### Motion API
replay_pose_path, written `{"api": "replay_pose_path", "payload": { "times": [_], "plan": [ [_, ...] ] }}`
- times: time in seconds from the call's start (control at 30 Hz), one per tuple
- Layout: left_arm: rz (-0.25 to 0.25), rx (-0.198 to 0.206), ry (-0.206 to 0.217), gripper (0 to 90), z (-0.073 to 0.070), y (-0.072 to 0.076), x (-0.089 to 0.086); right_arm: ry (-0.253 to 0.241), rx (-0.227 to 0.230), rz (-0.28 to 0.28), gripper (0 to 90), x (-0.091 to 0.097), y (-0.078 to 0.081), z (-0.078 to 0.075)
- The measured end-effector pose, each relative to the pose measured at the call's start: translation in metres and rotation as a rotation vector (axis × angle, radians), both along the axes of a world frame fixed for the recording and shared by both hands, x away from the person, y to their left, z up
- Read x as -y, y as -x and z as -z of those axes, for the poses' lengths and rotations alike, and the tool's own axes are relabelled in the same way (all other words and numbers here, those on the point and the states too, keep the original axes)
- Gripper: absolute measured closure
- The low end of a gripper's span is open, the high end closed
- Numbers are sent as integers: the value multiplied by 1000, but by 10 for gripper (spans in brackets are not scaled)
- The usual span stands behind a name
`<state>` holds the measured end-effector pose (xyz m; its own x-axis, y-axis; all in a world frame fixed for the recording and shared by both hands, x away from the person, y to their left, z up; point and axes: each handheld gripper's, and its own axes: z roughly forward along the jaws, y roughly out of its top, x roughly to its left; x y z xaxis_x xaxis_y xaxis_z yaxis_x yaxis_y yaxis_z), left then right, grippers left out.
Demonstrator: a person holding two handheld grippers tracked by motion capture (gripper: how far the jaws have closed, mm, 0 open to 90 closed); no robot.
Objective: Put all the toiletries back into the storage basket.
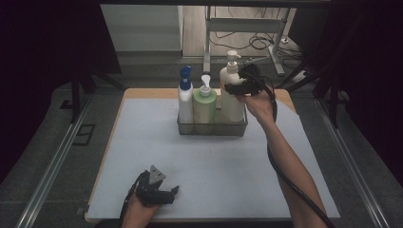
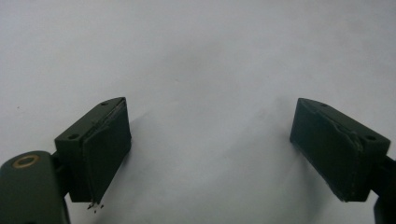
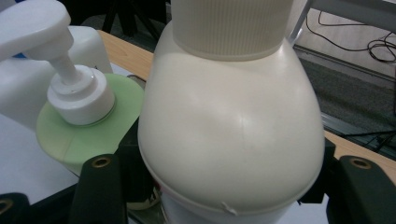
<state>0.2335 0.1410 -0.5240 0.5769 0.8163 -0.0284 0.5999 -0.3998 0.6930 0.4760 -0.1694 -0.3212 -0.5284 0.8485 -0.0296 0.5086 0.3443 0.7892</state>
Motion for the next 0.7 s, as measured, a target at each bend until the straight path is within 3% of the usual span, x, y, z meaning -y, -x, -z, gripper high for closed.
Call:
{"api": "replay_pose_path", "payload": {
  "times": [0.43, 0.7],
  "plan": [
    [0, 0, -1, 123, 0, 0, 0, -3, -6, 7, 372, -7, -12, 22],
    [1, -2, -3, 123, 0, 0, 0, -4, -18, 5, 372, -7, -12, 37]
  ]
}}
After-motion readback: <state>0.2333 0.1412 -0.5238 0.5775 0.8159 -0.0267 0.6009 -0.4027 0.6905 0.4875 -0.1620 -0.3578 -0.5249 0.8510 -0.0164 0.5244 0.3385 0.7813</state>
